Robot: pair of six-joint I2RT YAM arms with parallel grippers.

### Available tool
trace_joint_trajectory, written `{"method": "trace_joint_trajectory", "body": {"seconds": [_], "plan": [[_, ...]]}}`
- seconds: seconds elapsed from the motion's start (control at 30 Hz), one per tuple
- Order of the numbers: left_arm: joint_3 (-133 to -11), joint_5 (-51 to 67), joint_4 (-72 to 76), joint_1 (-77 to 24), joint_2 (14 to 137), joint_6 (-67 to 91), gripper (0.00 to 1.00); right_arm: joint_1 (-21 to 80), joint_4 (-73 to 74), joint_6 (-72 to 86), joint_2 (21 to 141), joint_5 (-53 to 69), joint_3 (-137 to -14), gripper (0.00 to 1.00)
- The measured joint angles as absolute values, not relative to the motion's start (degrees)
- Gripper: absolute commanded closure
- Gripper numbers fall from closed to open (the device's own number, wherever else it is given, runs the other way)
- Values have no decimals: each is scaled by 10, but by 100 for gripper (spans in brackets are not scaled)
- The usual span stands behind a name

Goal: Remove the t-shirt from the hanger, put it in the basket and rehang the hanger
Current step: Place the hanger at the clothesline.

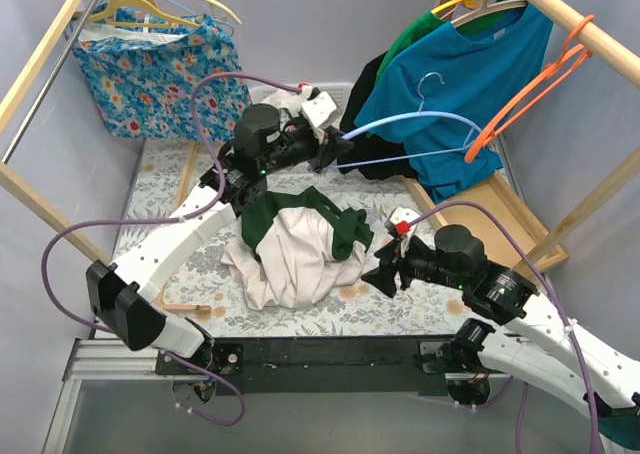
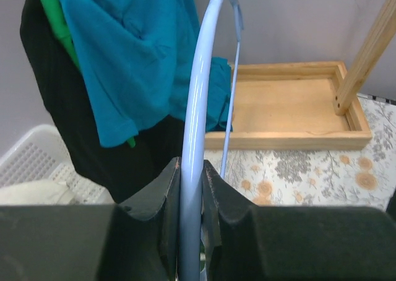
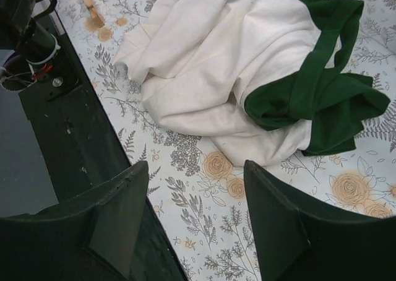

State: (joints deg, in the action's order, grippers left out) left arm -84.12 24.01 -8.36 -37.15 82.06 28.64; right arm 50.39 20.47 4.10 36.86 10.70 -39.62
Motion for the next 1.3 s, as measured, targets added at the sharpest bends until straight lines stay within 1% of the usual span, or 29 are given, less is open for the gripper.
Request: {"method": "trace_joint_trajectory", "body": {"seconds": [0.23, 0.47, 0.7, 0.93, 1.3], "plan": [[-889, 143, 21, -427, 888, 267, 100, 504, 178, 52, 369, 121, -337, 32], [-1015, 95, 72, -474, 978, 244, 100, 505, 165, 76, 394, 123, -306, 33], [-1129, 49, 100, -539, 1092, 201, 100, 508, 146, 88, 392, 122, -301, 34], [-1239, -12, 116, -581, 1197, 145, 100, 508, 139, 90, 390, 122, -296, 34], [-1304, -13, 90, -586, 1218, 144, 100, 508, 135, 93, 383, 122, -290, 34]]}}
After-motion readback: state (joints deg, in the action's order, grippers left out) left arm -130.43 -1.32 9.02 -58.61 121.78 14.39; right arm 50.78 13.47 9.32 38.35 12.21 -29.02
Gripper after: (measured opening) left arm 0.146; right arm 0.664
